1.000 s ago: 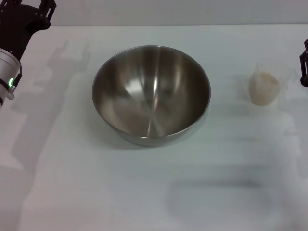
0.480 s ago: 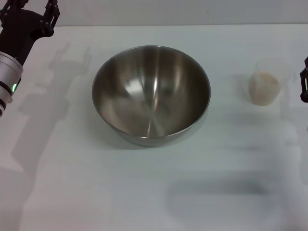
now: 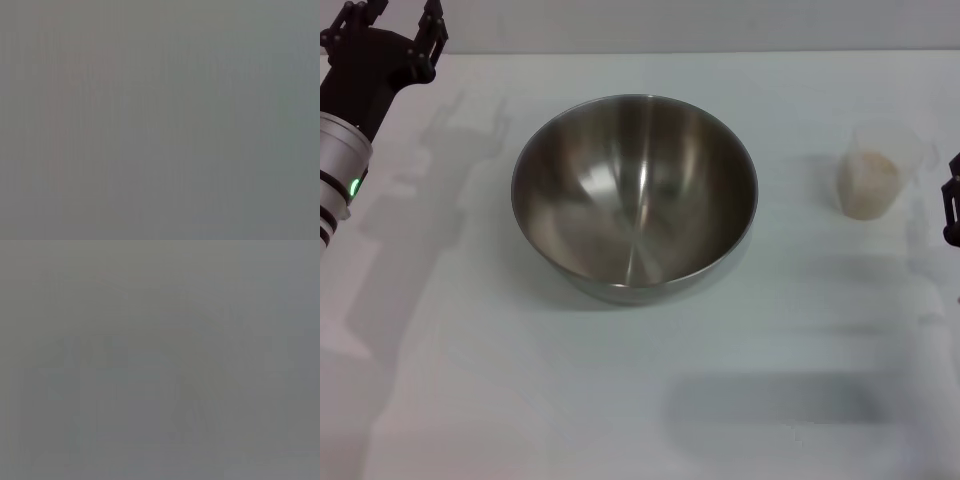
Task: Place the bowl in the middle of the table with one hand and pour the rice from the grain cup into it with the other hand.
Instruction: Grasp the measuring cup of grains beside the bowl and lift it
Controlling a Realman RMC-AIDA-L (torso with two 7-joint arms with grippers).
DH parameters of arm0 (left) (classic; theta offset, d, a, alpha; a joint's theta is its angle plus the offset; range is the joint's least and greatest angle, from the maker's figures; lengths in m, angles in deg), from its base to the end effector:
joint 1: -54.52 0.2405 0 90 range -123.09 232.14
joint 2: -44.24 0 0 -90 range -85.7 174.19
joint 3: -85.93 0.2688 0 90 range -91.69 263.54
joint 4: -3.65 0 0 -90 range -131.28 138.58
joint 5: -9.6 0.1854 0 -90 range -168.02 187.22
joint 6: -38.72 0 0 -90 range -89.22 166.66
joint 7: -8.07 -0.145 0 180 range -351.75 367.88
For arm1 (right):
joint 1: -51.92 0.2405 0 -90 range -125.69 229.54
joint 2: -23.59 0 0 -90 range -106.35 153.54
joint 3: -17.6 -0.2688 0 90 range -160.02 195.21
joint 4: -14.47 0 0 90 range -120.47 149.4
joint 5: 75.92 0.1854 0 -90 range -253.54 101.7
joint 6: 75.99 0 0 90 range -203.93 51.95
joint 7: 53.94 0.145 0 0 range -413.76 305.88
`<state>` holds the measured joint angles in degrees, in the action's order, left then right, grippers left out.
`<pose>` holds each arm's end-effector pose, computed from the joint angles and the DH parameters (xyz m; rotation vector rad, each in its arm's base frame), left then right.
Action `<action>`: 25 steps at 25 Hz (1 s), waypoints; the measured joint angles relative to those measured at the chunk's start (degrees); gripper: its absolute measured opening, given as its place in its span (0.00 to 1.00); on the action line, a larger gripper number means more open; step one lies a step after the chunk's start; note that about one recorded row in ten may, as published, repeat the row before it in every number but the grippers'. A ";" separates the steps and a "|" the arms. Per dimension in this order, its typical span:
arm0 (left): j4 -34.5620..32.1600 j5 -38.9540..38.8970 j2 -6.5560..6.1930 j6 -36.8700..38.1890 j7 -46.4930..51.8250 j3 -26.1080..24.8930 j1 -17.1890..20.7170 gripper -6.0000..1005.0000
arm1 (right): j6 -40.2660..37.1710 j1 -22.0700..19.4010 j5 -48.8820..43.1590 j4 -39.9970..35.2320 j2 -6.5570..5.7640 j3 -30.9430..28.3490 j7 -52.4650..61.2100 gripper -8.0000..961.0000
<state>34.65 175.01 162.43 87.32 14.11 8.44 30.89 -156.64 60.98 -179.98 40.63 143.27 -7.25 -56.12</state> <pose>-0.2631 0.3721 0.0039 -1.6895 -0.4014 -0.7236 0.3242 0.2317 -0.0244 -1.3739 0.6455 0.7947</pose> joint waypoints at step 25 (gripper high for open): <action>-0.97 0.00 0.14 0.97 -0.03 0.30 -0.36 0.59 | 5.12 1.72 2.92 -4.41 -0.18 -0.01 3.40 0.47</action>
<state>33.69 175.01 162.56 88.29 14.08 8.74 30.53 -151.52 62.71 -177.06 36.22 143.08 -7.26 -52.72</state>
